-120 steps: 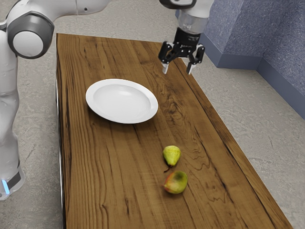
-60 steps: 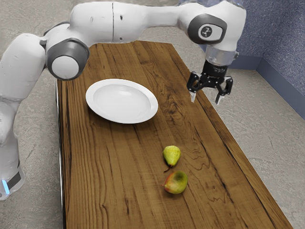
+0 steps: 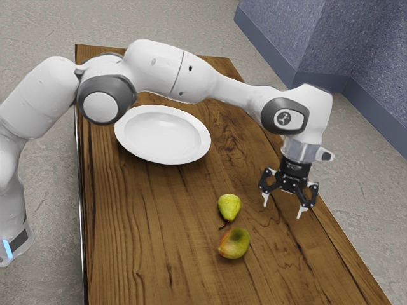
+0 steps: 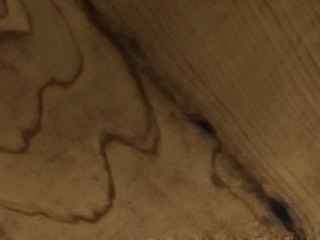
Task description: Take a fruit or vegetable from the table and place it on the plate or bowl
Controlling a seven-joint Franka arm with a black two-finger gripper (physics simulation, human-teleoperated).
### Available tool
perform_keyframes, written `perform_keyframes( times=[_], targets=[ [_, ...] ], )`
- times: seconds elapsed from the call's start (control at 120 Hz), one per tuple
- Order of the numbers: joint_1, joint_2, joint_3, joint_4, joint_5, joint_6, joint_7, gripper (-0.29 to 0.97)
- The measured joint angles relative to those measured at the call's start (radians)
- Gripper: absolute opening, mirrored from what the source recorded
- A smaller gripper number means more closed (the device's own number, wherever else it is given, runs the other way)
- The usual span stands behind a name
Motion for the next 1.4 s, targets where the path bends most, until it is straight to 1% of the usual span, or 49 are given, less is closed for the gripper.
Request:
perform_keyframes(
  times=[0.108,0.158,0.25,0.3,0.508,0.575,0.675,0.792,0.925,1.108,1.192,1.292,1.4],
  targets=[
    [-0.009,0.011,-0.016,-0.009,-0.017,0.051,0.062,0.67],
    [-0.009,-0.001,-0.016,-0.040,-0.028,0.071,0.088,0.67],
    [-0.020,-0.088,-0.009,-0.189,-0.058,0.120,0.129,0.67],
    [-0.029,-0.119,-0.004,-0.230,-0.073,0.145,0.148,0.67],
    [-0.088,-0.154,0.001,-0.256,-0.098,0.210,0.212,0.67],
    [-0.095,-0.172,0.025,-0.281,-0.109,0.223,0.228,0.67],
    [-0.104,-0.228,0.041,-0.359,-0.122,0.238,0.249,0.67],
    [-0.122,-0.354,0.043,-0.546,-0.131,0.279,0.265,0.67],
    [-0.140,-0.430,0.043,-0.645,-0.135,0.319,0.275,0.67],
    [-0.143,-0.446,0.043,-0.679,-0.139,0.354,0.282,0.67],
    [-0.148,-0.453,0.044,-0.704,-0.148,0.364,0.285,0.67],
    [-0.158,-0.483,0.043,-0.767,-0.167,0.388,0.286,0.67],
    [-0.170,-0.496,0.043,-0.795,-0.180,0.411,0.287,0.67]
  ],
)
